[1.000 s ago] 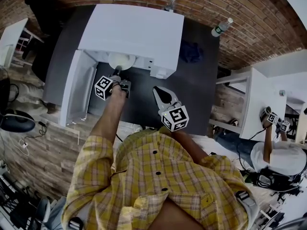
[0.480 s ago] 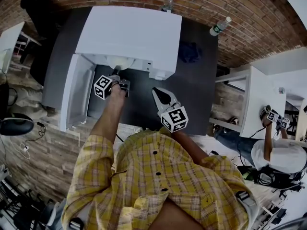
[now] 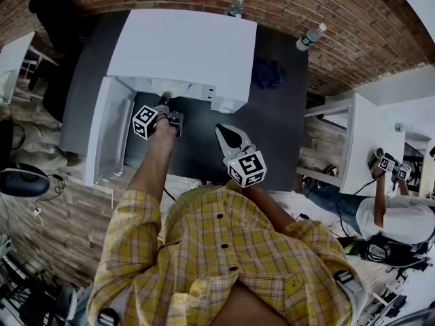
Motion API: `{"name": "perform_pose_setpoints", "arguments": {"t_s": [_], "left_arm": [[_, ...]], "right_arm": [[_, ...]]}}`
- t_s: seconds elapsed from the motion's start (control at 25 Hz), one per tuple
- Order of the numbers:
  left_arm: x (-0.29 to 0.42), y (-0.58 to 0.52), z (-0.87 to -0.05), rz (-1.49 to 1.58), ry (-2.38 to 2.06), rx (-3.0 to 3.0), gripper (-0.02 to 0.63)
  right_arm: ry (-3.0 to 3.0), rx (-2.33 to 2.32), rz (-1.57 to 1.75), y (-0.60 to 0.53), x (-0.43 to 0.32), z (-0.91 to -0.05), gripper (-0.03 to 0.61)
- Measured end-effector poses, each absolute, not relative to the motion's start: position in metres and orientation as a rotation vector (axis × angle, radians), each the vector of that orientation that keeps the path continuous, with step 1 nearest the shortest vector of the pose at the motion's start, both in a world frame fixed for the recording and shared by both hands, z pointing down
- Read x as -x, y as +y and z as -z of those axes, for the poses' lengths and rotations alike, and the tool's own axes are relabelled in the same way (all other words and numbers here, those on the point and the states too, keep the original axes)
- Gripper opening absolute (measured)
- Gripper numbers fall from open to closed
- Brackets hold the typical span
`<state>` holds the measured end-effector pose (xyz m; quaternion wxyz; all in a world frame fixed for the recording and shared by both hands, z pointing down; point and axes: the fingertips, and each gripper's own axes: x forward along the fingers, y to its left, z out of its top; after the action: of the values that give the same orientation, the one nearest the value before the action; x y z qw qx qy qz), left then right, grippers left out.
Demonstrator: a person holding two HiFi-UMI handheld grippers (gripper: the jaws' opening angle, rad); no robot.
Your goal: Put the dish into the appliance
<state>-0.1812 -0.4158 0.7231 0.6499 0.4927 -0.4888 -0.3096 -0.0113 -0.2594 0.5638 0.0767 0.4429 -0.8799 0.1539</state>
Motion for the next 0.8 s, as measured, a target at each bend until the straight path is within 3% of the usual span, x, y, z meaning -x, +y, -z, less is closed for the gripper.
{"name": "perform_pose_setpoints", "arguments": {"t_s": [0.32,0.8], "left_arm": [[0.182,-0.406,-0.717,0.732,-1.094,-1.121,0.066],[0.183,-0.367,-0.7,0.76,-1.062,-1.169,0.044]], "right_arm": [[-2.647,-1.327,-0.466,-0.255,0.012,-0.561,0.003],[-2.682,-1.291,-0.452,-0.241,0.021,-0.558,0.003]]}}
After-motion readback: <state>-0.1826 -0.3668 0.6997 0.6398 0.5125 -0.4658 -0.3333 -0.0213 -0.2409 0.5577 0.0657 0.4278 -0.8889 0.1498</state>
